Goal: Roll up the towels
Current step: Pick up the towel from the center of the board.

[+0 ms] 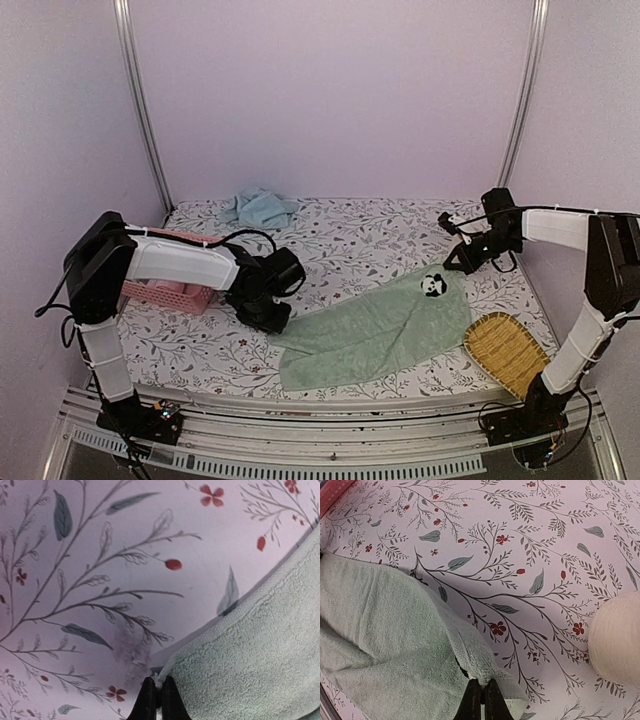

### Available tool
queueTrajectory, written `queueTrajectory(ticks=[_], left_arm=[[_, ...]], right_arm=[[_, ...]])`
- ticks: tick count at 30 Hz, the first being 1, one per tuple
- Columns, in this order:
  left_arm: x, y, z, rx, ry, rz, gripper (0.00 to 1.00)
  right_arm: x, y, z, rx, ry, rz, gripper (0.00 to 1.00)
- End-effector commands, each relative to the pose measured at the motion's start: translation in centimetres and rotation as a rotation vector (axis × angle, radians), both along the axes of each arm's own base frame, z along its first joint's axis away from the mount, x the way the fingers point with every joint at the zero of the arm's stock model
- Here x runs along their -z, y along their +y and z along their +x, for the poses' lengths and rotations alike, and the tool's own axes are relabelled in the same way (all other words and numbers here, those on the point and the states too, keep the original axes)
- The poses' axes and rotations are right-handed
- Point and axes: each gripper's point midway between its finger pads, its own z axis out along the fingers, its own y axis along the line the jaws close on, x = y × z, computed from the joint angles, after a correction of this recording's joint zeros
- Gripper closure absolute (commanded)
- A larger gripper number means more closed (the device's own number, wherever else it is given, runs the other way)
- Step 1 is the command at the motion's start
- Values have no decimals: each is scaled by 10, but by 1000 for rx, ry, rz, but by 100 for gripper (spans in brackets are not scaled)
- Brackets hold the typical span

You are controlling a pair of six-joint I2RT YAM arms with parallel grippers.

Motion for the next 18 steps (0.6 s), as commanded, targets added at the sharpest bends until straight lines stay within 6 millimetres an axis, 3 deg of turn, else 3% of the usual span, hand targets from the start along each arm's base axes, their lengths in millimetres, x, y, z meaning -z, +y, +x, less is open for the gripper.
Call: queueTrajectory(ticks=[1,6,8,11,15,18], left_arm=[[-23,34,48,-58,-123,103,100],[-135,58,104,-150,-400,72,100],[-183,70,114,-184,-512,49,100],[-239,82,115,-209,-647,21,100],[-275,89,98,-192,-725,-56,100],[-280,87,78,-148,-751,-121,100]], right_arm=[[-24,3,21,0,-52,1,97],[-91,-2,64,35,-205,-19,97],[-123,0,72,37,-254,1,98],[-170,6,70,22,-324,49,98],[-210,12,45,-17,-393,106,98],[-218,15,13,-48,-403,144,97]])
